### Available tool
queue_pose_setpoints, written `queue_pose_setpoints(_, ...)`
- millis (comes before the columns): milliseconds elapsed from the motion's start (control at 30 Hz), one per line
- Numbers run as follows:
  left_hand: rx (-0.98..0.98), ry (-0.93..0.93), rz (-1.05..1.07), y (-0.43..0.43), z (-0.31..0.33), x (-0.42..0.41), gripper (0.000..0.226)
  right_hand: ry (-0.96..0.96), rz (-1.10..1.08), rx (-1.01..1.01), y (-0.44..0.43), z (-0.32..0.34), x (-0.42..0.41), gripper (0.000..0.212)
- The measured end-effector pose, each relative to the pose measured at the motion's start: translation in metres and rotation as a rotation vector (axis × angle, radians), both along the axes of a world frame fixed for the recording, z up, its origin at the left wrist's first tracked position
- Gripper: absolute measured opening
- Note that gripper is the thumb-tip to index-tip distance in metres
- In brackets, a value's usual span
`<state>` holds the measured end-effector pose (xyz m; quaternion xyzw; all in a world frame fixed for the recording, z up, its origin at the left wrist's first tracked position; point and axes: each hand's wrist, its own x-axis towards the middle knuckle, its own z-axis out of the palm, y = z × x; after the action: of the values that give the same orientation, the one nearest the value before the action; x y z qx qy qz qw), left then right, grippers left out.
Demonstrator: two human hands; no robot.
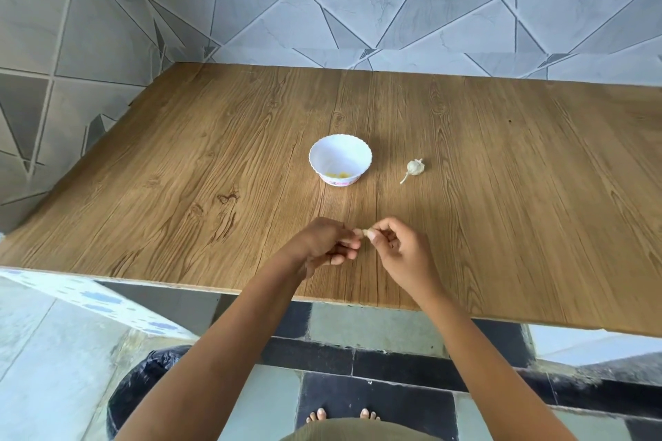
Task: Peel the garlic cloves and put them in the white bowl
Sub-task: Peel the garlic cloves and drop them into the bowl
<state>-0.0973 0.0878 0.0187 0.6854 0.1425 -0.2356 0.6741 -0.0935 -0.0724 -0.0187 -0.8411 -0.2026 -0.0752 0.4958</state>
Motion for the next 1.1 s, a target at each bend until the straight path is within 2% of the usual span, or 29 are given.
queue_pose_setpoints(67, 0.076, -0.117, -0.012, -0.002, -0.002, -0.002, 0.017, 0.459, -0.016, 0.204, 0.003, 0.011, -0.001, 0.012)
queue_pose_setpoints(133, 0.123, -0.227, -0.032, -0.002, -0.004, -0.003, 0.016, 0.821, -0.013, 0.442, 0.004, 0.018, 0.001, 0.014)
queue_pose_setpoints(233, 0.026, -0.256, -0.038, 0.0, -0.007, -0.004, 0.01, 1.118, 0.011, 0.755, 0.004, 0.024, 0.004, 0.016)
queue_pose_setpoints(300, -0.02, -0.25, -0.036, 0.002, -0.008, -0.004, 0.01, 1.186, 0.025, 0.828, 0.004, 0.025, 0.003, 0.015)
queue_pose_setpoints(367, -0.047, -0.241, -0.032, 0.003, -0.009, -0.004, 0.009, 1.134, 0.025, 0.739, 0.004, 0.024, 0.003, 0.016)
queue_pose_setpoints(400, -0.059, -0.234, -0.019, 0.003, -0.009, -0.004, 0.008, 1.056, 0.011, 0.615, 0.003, 0.021, 0.002, 0.015)
queue_pose_setpoints(433, -0.063, -0.225, 0.003, 0.003, -0.009, -0.005, 0.006, 0.932, -0.014, 0.447, 0.002, 0.018, 0.001, 0.014)
queue_pose_setpoints(500, 0.002, -0.221, 0.043, 0.005, -0.008, -0.005, 0.005, 0.566, -0.091, 0.092, -0.001, 0.009, 0.0, 0.01)
queue_pose_setpoints(567, 0.119, -0.242, 0.045, 0.007, -0.01, -0.006, 0.006, 0.276, -0.138, -0.09, -0.002, 0.001, -0.001, 0.01)
queue_pose_setpoints(667, 0.224, -0.262, 0.044, 0.008, -0.015, -0.006, 0.005, 0.145, -0.175, -0.141, -0.001, -0.003, -0.002, 0.019)
queue_pose_setpoints(800, 0.269, -0.27, 0.065, 0.007, -0.019, -0.007, 0.009, 0.074, -0.116, -0.275, 0.001, -0.004, -0.003, 0.008)
queue_pose_setpoints(900, 0.309, -0.288, 0.063, 0.006, -0.019, -0.008, 0.01, -0.061, -0.097, -0.331, 0.0, -0.006, -0.003, 0.017)
queue_pose_setpoints(1000, 0.322, -0.307, 0.075, 0.006, -0.018, -0.008, 0.008, -0.163, -0.142, -0.378, 0.0, -0.001, -0.003, 0.004)
queue_pose_setpoints(1100, 0.325, -0.33, 0.076, 0.005, -0.016, -0.009, 0.008, -0.139, -0.212, -0.324, 0.002, 0.001, -0.003, 0.021)
